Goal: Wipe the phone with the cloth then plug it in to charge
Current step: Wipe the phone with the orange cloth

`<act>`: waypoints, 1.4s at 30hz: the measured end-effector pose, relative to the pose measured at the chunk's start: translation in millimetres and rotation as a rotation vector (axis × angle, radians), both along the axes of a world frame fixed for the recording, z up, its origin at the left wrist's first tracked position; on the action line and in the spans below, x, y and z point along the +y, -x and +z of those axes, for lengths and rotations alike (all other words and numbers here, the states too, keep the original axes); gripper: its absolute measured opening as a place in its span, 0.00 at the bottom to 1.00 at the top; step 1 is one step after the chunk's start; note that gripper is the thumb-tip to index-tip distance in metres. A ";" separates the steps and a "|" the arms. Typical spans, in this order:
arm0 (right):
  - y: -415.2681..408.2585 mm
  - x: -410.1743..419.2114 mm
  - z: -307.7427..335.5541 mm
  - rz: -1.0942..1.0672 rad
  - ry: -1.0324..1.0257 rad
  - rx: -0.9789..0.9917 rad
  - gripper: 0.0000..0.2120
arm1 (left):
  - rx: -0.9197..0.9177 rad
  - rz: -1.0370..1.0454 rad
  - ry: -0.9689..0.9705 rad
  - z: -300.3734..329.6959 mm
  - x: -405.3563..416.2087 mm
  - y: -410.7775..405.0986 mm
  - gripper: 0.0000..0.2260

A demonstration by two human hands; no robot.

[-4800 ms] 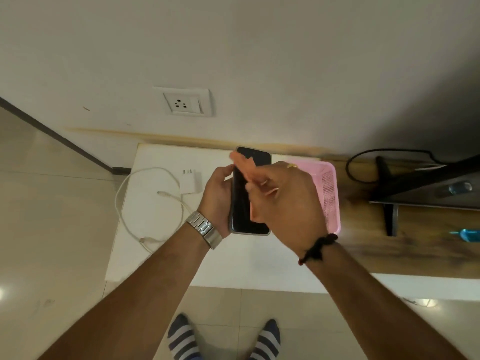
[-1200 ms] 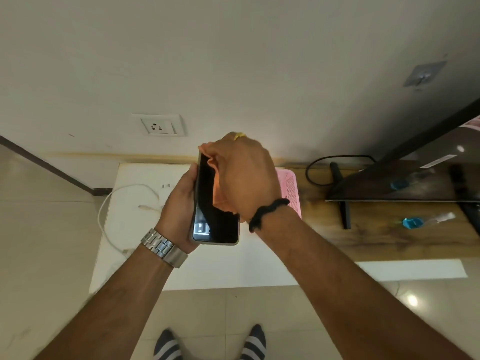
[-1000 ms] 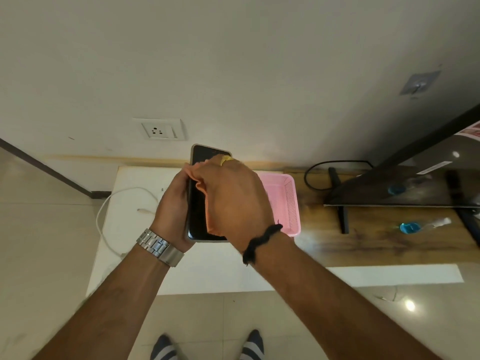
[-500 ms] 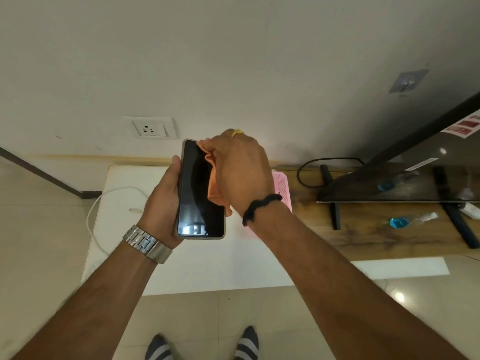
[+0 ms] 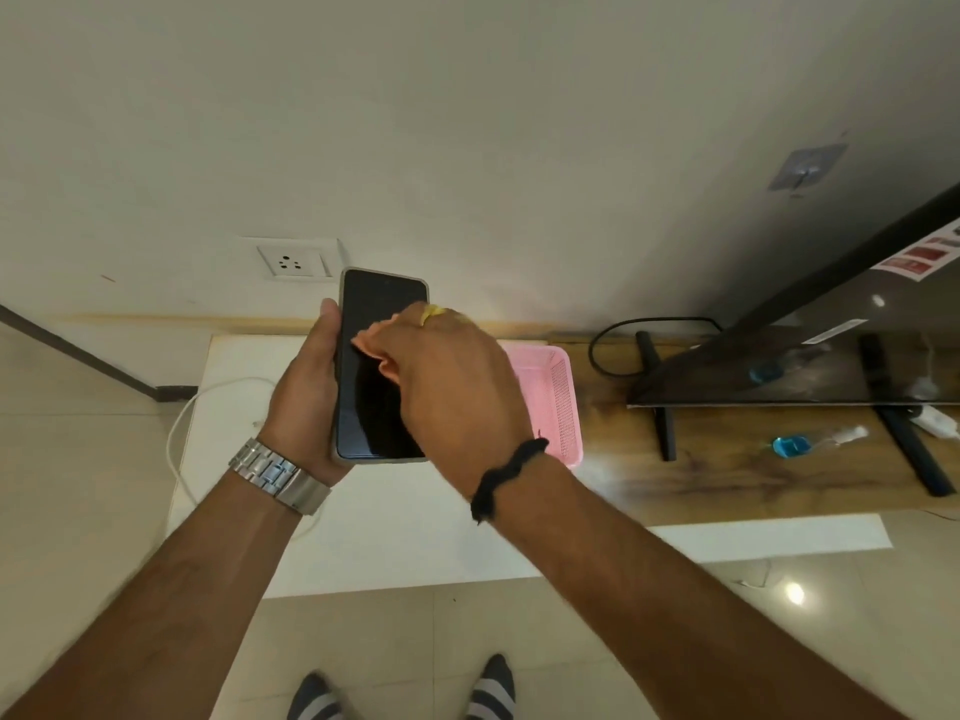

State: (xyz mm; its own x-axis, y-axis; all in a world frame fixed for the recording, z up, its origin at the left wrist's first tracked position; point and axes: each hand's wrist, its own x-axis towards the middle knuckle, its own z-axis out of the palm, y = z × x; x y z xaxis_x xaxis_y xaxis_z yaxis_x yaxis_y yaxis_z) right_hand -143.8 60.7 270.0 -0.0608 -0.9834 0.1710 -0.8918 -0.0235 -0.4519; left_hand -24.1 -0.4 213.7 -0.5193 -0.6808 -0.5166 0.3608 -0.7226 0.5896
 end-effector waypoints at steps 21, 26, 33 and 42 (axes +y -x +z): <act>0.2 20.7 2.7 0.051 -0.033 -0.001 0.13 | 0.016 0.012 -0.093 8.1 4.7 15.6 0.30; 17.1 -7.9 13.1 -0.186 -0.045 -0.138 0.09 | 0.051 -0.002 -0.094 9.9 7.2 25.4 0.27; 15.0 9.6 26.0 -0.059 -0.039 -0.061 0.12 | 0.019 0.010 -0.094 8.0 8.9 29.5 0.26; 7.8 23.4 21.5 0.049 -0.041 -0.045 0.11 | 0.067 0.040 -0.143 7.2 8.8 29.7 0.29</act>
State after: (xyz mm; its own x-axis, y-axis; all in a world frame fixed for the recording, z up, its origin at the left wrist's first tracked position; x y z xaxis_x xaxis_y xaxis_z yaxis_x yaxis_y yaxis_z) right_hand -151.6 84.1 291.5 -0.0189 -0.9915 0.1286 -0.8688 -0.0474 -0.4928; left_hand -53.8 8.4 220.9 -0.5300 -0.6236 -0.5746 0.4264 -0.7817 0.4551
